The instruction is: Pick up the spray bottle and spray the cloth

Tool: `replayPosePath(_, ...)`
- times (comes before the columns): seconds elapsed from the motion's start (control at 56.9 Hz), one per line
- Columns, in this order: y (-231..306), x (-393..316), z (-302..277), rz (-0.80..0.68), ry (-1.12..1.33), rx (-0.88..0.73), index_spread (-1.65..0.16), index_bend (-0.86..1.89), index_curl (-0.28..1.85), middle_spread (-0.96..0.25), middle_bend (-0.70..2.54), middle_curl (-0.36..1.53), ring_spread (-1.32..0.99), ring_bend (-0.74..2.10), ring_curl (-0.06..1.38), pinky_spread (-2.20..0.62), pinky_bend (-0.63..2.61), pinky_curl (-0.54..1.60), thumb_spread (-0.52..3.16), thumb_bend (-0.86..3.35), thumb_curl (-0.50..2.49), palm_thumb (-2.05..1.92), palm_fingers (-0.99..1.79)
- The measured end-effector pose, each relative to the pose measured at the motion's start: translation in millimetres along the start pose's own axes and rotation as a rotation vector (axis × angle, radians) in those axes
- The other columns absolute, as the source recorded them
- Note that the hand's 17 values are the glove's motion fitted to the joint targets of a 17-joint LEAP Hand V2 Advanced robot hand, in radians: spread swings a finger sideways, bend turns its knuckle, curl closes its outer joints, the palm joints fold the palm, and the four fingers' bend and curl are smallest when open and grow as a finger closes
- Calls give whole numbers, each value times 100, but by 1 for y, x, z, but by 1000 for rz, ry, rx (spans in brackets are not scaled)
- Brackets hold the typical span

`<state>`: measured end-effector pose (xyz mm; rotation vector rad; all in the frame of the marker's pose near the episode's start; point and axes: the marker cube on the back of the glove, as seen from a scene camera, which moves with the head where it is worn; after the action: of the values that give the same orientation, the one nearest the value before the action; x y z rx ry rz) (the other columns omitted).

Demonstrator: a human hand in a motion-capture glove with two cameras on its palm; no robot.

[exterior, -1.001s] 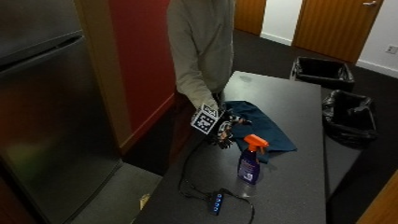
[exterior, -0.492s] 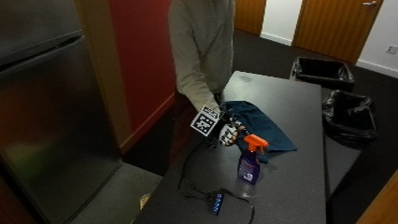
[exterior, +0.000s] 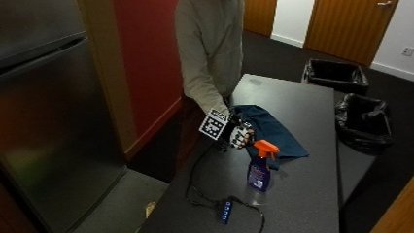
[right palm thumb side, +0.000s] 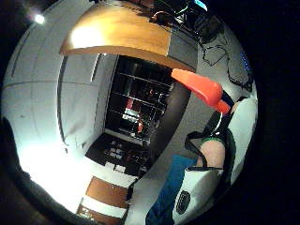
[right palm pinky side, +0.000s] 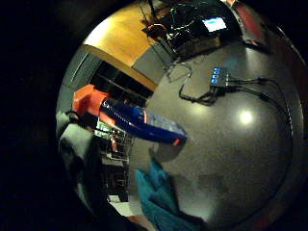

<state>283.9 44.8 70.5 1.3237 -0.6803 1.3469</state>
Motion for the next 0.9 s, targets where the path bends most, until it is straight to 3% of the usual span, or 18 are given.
replayPosePath(0.896, 9, -6, -14, 36, -44, 36, -18, 81, 86, -16, 95, 94, -22, 98, 86, -13, 87, 84, 56, -2, 85, 112, 114)
